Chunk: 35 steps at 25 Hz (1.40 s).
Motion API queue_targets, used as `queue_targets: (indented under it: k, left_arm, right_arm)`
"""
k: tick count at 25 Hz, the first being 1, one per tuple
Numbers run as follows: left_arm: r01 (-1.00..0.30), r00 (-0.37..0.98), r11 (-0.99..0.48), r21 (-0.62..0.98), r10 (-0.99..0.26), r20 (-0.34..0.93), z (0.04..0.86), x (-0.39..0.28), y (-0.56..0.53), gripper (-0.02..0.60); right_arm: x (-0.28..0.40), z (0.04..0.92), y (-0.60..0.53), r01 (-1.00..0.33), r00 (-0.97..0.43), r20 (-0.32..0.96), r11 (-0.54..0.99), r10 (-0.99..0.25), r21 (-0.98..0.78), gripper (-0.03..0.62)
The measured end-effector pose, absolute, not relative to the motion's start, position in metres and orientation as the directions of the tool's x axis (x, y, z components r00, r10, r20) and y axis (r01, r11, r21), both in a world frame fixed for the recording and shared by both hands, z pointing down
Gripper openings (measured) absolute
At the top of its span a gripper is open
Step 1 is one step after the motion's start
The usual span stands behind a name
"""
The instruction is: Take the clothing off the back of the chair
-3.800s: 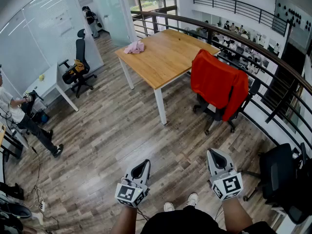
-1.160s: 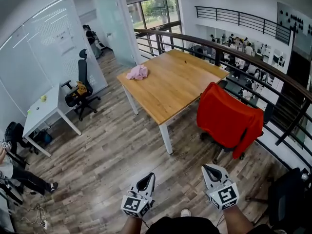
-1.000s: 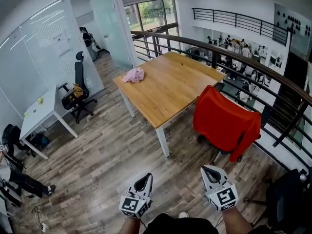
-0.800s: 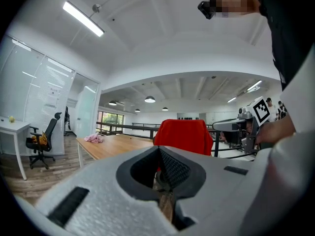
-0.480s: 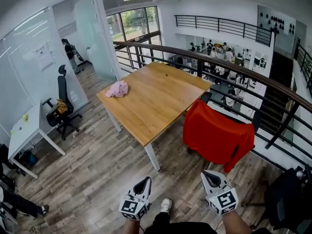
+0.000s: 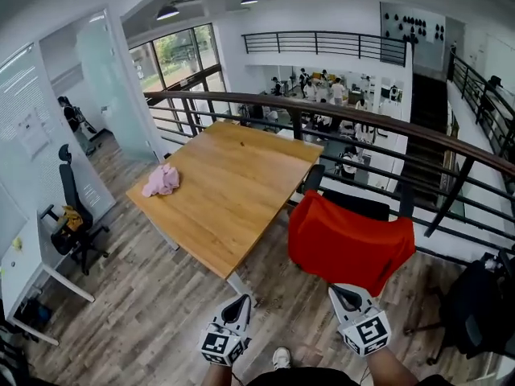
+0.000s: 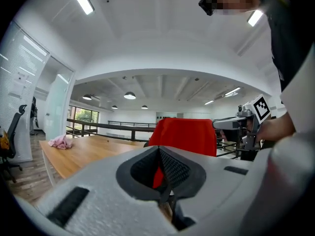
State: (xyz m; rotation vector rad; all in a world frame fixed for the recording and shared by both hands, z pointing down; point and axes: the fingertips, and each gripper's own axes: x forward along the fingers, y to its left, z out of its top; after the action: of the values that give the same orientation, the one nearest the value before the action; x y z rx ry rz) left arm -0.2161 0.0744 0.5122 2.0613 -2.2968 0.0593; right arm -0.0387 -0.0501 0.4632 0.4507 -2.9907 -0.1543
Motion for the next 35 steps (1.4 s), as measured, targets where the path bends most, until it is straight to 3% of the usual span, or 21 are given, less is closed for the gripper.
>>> queue_targets:
  k: [9, 20, 26, 35]
  left_arm:
    - [-0.999, 0.053, -0.052, 0.012, -0.996, 0.068, 0.508, -0.263, 0.009, 0.017]
    - [-0.962, 0.274, -0.273, 0.012, -0.960, 0.063, 0.515, -0.260, -0.064, 0.017]
    - [-0.934, 0.358, -0.358, 0.005, -0.932, 0.054, 0.514, -0.246, -0.104, 0.017]
    - [-0.924, 0.379, -0.381, -0.035, -0.924, 0.050, 0.506, -0.245, -0.163, 0.017]
  right_arm:
    - [-0.063, 0.457, -0.087, -0.443, -0.888, 0.090, 0.891, -0.451, 0.097, 0.006]
    - [-0.050, 0.477, -0.112, -0.607, -0.785, 0.103, 0.792, -0.611, 0.072, 0.006]
    - [-0.020, 0.480, -0.125, -0.700, -0.703, 0.115, 0.711, -0.702, 0.059, 0.006]
    - [0.047, 0.475, -0.172, -0.825, -0.559, 0.090, 0.564, -0.824, 0.043, 0.006]
